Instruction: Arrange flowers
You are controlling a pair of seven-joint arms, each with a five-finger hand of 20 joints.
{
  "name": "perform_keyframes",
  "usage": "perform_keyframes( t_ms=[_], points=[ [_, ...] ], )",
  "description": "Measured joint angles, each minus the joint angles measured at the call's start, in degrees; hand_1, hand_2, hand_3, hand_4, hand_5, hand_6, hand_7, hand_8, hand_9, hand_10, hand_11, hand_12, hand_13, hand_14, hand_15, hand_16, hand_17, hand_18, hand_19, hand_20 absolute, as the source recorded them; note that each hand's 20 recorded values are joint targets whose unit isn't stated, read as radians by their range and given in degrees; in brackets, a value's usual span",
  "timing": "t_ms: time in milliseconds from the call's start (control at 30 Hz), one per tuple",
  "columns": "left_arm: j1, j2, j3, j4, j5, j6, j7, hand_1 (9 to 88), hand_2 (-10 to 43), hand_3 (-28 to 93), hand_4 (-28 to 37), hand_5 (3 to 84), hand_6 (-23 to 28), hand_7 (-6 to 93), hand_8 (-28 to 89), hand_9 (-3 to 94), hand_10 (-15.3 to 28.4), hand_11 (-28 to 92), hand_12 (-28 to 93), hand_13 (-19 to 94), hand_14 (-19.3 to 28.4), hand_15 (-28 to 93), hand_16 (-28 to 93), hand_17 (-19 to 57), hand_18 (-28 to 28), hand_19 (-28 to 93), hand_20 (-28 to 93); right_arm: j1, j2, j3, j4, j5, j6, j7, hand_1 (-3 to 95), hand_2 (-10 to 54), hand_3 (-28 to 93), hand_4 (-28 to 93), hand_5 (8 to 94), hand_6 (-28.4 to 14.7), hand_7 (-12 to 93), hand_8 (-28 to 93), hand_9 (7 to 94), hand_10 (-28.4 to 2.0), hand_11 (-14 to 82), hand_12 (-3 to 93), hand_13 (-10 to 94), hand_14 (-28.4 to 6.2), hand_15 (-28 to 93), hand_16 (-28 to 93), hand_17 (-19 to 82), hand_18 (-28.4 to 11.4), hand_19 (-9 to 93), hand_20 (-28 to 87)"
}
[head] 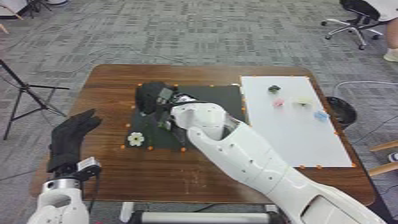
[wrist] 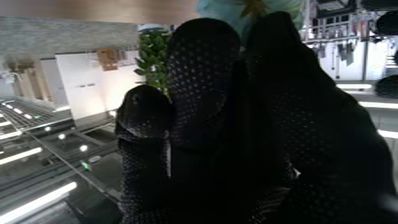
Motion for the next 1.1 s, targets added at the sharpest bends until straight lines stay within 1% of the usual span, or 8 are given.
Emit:
perform_keyframes(
  t_ms=[133, 333, 433, 533, 633, 700, 933, 1100],
  points=[
    [-0.5, 0.00, 0.28, 0.28, 0.00, -0.02, 0.00, 22.3, 11.8, 71, -28.3, 54.4, 1.3, 16.3, -8, 56.2, 14.3, 22, 15, 48, 17.4, 17, 2, 11.5, 11.3, 7, 21, -0.7, 0.2, -0.6, -1.2, 0.5, -0.4, 1.1, 59.3, -5.8, 53, -15, 74.1, 5.5, 20, 1, 75.1, -5.6, 5.0, 10.9, 85, -3.1, 44, 33, 50, -13.9, 84, 51],
    [-1.2, 0.11, 0.62, 0.47, 0.00, -0.04, -0.01, 22.3, 11.7, 71, -28.3, 54.4, 1.2, 16.3, -7, 56.3, 14.4, 22, 15, 48, 17.5, 18, 2, 11.4, 11.3, 7, 21, -2.0, 0.0, 0.2, -1.5, -0.7, -2.4, 1.7, 59.0, 2.3, 45, -15, 68.9, 5.1, 18, -1, 67.9, -4.7, 8.4, 6.4, 86, -2.9, 43, 33, 50, -13.3, 84, 50],
    [-1.3, 0.11, 0.70, 0.51, 0.00, -0.05, -0.05, 22.4, 11.8, 71, -28.3, 54.3, 1.2, 16.4, -7, 56.3, 14.4, 22, 15, 48, 17.4, 18, 2, 11.4, 11.3, 7, 21, -2.9, -0.4, 1.4, -1.3, -4.2, -3.5, 1.6, 58.7, 5.9, 43, -15, 65.3, 4.7, 18, -2, 64.4, -4.0, 8.5, 5.5, 85, -2.8, 43, 33, 50, -13.0, 84, 49],
    [-1.5, 0.14, 0.85, 0.55, 0.00, -0.05, -0.08, 22.4, 11.8, 71, -28.3, 54.3, 1.2, 16.3, -8, 56.3, 14.3, 22, 15, 48, 17.4, 18, 2, 11.4, 11.3, 7, 21, -3.9, -1.4, 3.8, -0.5, -10.1, -6.3, 1.3, 59.5, 8.6, 39, -14, 62.8, 4.0, 17, -2, 62.3, -4.2, 8.4, 5.2, 85, -2.8, 43, 33, 50, -12.6, 84, 49],
    [-1.6, 0.15, 0.87, 0.55, 0.00, -0.07, -0.09, 22.4, 11.8, 71, -28.3, 54.3, 1.1, 16.3, -7, 56.3, 14.3, 22, 15, 48, 17.4, 18, 2, 11.4, 11.3, 7, 21, -4.5, -2.3, 5.7, 0.3, -12.9, -9.9, 1.2, 59.2, 9.4, 38, -14, 61.8, 3.7, 17, -2, 61.5, -3.9, 8.3, 5.2, 85, -2.8, 43, 33, 50, -12.6, 84, 49],
    [-1.6, 0.15, 0.87, 0.56, 0.00, -0.09, -0.09, 22.4, 11.8, 71, -28.3, 54.3, 1.1, 16.4, -8, 56.3, 14.3, 22, 15, 48, 17.4, 18, 2, 11.4, 11.3, 7, 21, -4.7, -2.5, 5.9, 0.7, -13.0, -10.9, 1.3, 59.0, 9.7, 38, -14, 61.4, 3.8, 17, -2, 61.0, -4.1, 8.1, 5.1, 85, -2.8, 43, 32, 50, -12.5, 84, 49],
    [-1.6, 0.15, 0.91, 0.62, 0.00, -0.10, -0.13, 22.3, 11.7, 71, -28.3, 54.3, 1.1, 16.4, -8, 56.3, 14.3, 22, 15, 48, 17.5, 18, 2, 11.4, 11.3, 7, 21, -4.9, -2.6, 5.9, 1.3, -12.3, -10.7, 1.4, 57.9, 11.4, 38, -15, 59.5, 3.7, 16, -2, 59.6, -4.1, 7.9, 5.1, 85, -2.9, 43, 32, 50, -12.6, 84, 49],
    [-1.8, 0.21, 1.03, 0.77, 0.00, -0.19, -0.14, 22.3, 11.6, 71, -28.3, 54.2, 1.1, 16.3, -8, 56.3, 14.3, 22, 15, 48, 17.5, 18, 2, 11.4, 11.3, 7, 21, -4.3, -2.2, 3.9, 1.3, -9.0, -8.7, 2.3, 57.9, 11.7, 37, -15, 59.0, 3.8, 16, -3, 59.2, -3.7, 7.9, 5.0, 85, -2.9, 43, 32, 50, -12.5, 84, 49]
  ],
)
